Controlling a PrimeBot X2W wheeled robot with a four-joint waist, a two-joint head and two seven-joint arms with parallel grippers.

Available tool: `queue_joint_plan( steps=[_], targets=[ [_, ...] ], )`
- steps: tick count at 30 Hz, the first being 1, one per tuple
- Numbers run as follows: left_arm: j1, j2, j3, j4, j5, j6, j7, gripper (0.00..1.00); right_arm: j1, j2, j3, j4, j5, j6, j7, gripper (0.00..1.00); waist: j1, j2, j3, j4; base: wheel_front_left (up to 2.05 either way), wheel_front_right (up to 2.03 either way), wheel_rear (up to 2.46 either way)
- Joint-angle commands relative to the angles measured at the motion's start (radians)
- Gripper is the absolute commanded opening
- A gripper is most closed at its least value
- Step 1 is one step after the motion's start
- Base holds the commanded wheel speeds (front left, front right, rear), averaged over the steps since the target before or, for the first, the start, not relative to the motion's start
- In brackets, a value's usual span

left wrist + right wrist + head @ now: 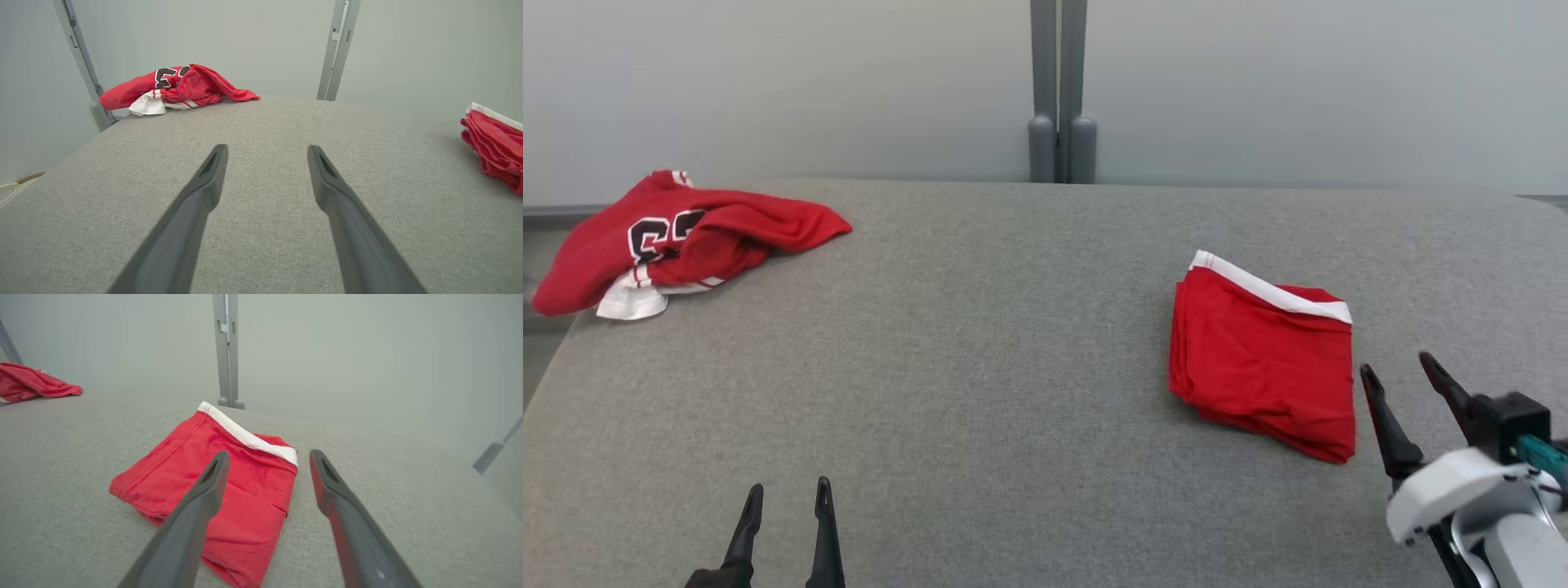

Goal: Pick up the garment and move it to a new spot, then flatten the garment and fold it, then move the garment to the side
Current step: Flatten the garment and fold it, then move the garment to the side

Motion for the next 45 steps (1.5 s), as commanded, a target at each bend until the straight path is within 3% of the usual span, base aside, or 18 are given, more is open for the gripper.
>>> queue_joint_plan(
  steps=[1,12,19,26,28,31,34,39,45],
  targets=[
    [0.015,0.003,0.008,0.004,0.012,-0.012,-0.003,1.00,0.055,0.012,-0.039,-0.029,-0.012,-0.001,-0.003,1.00,0.0000,0.0000,-0.041,-0.046,0.00,0.00,0.00],
    [0.021,0.003,0.011,0.020,0.034,-0.049,-0.003,1.00,0.265,0.072,-0.219,-0.157,-0.073,-0.001,-0.003,1.00,0.0000,0.0000,-0.046,-0.066,0.00,0.00,0.00],
    [0.012,0.003,-0.004,0.022,0.031,-0.044,-0.003,1.00,0.279,0.102,-0.231,-0.173,-0.089,-0.001,-0.003,1.00,0.0000,0.0000,-0.043,-0.078,0.00,0.00,0.00],
    [0.015,0.003,-0.013,0.020,0.016,-0.033,-0.003,1.00,0.229,0.127,-0.220,-0.162,0.056,-0.001,-0.003,1.00,0.0000,0.0000,-0.031,-0.073,0.00,0.00,0.00],
    [0.005,0.003,-0.027,0.016,0.007,-0.029,-0.003,1.00,0.185,0.129,-0.203,-0.143,0.156,-0.001,0.047,1.00,0.0000,0.0000,-0.015,-0.066,0.00,0.00,0.00],
    [-0.024,0.003,-0.062,0.016,-0.006,-0.028,-0.003,1.00,0.096,0.112,-0.209,-0.119,0.305,0.000,0.209,1.00,0.0000,0.0000,0.029,-0.042,0.00,0.00,0.00],
    [-0.060,0.003,-0.098,0.023,-0.016,-0.026,-0.003,1.00,-0.002,0.109,-0.225,-0.076,0.370,0.000,0.354,1.00,0.0000,0.0000,0.089,-0.013,0.00,0.00,0.00],
    [-0.122,0.003,-0.152,0.034,-0.045,-0.012,-0.003,1.00,-0.151,0.113,-0.249,0.057,0.331,0.000,0.515,1.00,0.0000,0.0000,0.169,0.050,0.00,0.00,0.00],
    [-0.166,0.003,-0.205,0.046,-0.081,-0.010,-0.003,1.00,-0.254,0.112,-0.280,0.226,0.249,0.000,0.587,1.00,0.0000,0.0000,0.214,0.103,0.00,0.00,0.00]
  ],
)
